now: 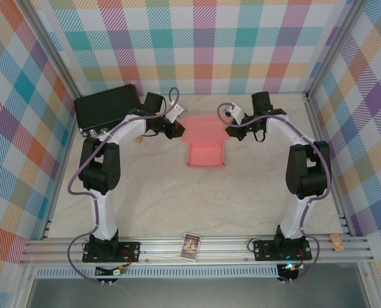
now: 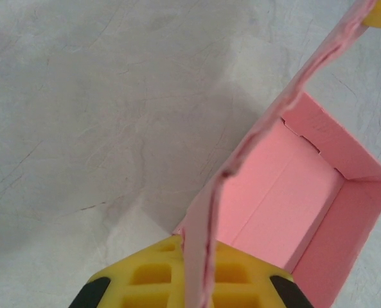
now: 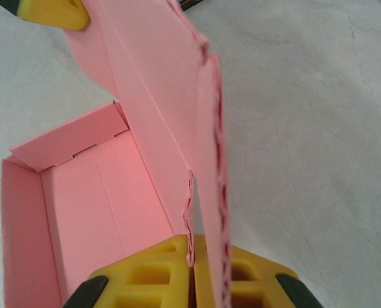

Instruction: Fold the paper box

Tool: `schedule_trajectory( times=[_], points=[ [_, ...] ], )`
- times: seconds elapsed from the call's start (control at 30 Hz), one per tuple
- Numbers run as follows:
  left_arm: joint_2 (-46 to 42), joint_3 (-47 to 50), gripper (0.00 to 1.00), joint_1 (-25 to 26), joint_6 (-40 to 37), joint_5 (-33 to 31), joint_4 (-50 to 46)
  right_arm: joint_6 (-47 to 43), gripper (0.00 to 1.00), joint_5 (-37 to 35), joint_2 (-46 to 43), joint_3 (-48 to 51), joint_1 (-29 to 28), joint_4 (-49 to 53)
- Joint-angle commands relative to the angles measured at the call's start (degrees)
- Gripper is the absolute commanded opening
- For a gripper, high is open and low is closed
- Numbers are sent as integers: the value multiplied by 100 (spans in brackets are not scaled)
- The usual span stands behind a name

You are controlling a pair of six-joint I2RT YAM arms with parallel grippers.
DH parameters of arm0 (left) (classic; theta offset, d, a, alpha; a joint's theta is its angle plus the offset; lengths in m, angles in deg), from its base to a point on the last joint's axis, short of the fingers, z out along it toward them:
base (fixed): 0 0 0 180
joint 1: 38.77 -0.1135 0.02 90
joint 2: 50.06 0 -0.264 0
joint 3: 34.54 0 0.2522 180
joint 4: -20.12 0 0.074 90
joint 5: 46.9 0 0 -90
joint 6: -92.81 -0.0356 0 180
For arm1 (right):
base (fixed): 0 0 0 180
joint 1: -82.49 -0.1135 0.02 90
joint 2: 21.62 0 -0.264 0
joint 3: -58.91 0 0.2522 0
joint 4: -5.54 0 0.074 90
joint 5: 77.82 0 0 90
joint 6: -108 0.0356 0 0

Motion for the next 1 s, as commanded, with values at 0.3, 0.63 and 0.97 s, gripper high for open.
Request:
schedule_trajectory(
  times=[0.3,0.63,0.97],
  points=[
    [-36,-386,0,-10,5,16,-123,230,17,-18,164,-376,-99,126],
    [120,-649,0,78,69,-400,-180,361,13,-684,280,-539,-213,248],
    [365,-957,0,354,350,-1232,-269,1550,9,-1551,423,-682,-306,-167]
  ],
)
